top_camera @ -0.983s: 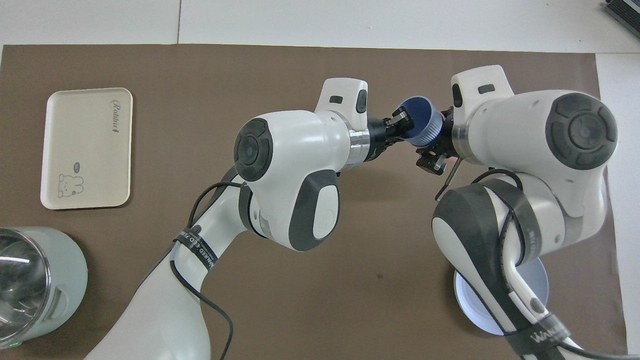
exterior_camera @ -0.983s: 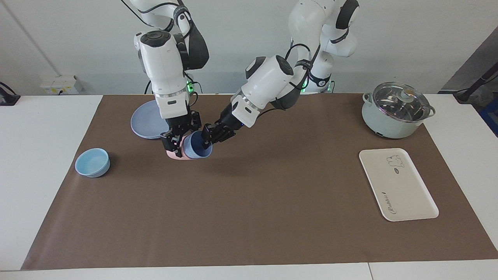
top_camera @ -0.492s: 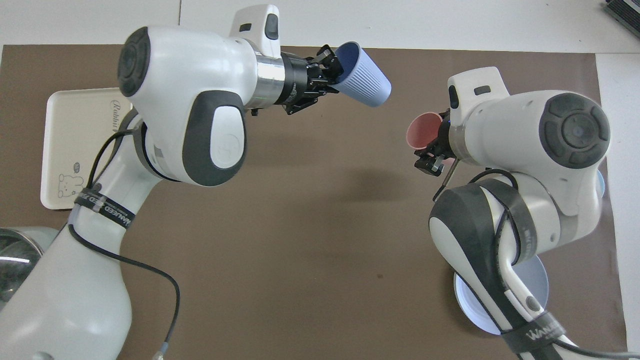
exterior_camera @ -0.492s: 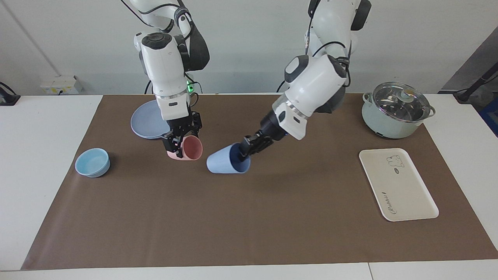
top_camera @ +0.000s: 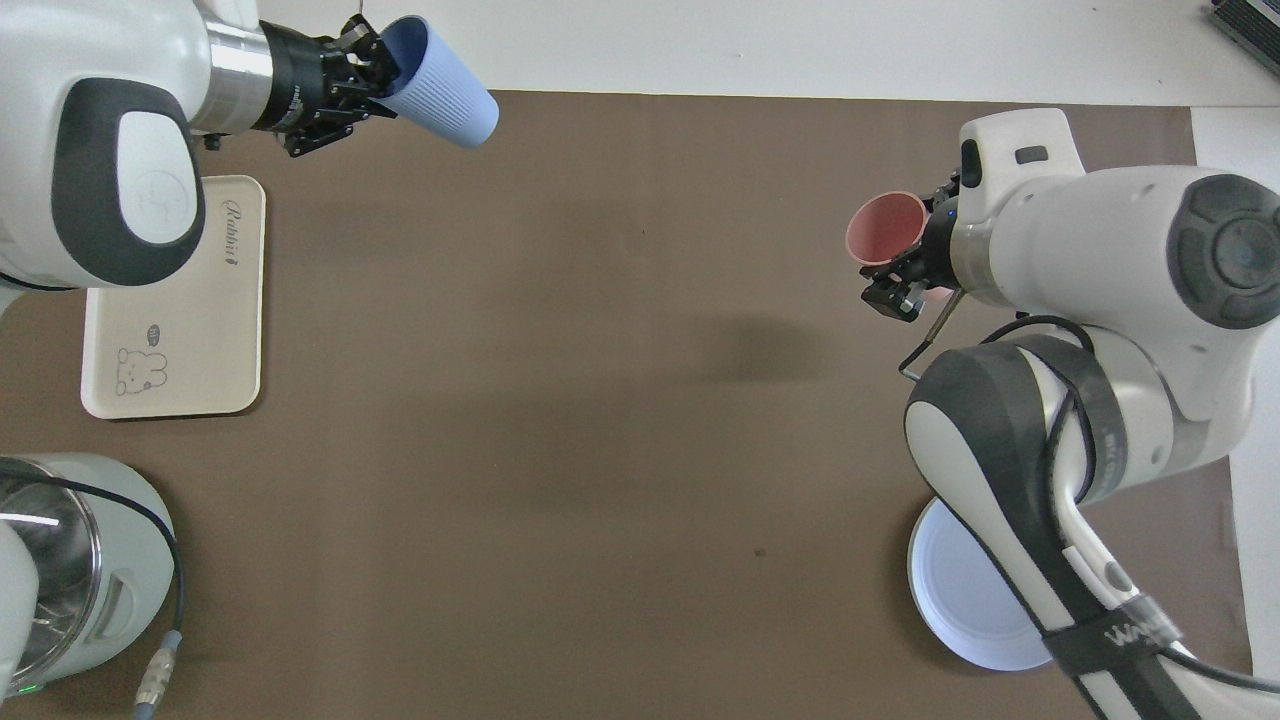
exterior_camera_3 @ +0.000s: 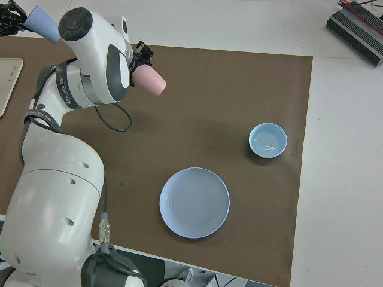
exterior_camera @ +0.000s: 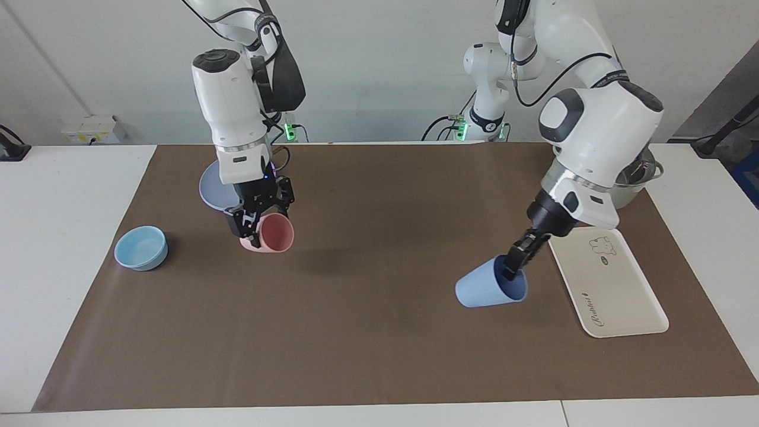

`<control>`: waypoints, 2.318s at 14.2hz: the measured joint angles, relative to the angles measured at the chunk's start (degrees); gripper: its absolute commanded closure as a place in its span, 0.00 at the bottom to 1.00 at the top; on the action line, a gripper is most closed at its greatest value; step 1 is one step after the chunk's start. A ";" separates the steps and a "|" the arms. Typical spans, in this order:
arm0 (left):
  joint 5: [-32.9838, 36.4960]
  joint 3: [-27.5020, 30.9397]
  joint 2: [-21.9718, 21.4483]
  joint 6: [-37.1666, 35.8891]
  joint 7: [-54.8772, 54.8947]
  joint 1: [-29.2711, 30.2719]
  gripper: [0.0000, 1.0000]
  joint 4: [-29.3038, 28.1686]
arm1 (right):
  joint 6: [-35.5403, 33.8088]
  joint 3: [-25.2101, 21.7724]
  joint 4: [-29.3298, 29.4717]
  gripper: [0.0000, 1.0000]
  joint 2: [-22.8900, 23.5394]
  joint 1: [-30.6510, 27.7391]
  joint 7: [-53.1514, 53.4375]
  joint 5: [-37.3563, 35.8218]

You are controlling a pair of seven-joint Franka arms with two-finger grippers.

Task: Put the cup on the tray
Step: 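Carry the blue cup over the white tray while the right gripper withdraws, then lower the blue cup onto the white tray and open the left gripper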

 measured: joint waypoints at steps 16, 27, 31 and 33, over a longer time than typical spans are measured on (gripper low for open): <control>0.84 0.05 -6.85 26.75 59.04 27.08 1.00 -32.89 | 14.63 -0.32 -6.58 1.00 9.44 -14.64 -60.23 83.53; -2.31 -1.08 -6.62 23.34 58.87 26.67 0.17 -32.28 | 11.80 -0.28 -12.35 1.00 11.70 -16.62 -81.55 98.71; -0.34 -1.33 -7.73 2.27 55.82 25.52 0.17 -18.17 | 11.66 -0.28 -13.49 1.00 12.55 -17.13 -85.23 99.03; 7.49 -1.51 -8.53 -9.04 49.33 22.48 0.17 -10.75 | 9.96 -0.28 -14.13 0.77 12.71 -18.06 -87.55 99.52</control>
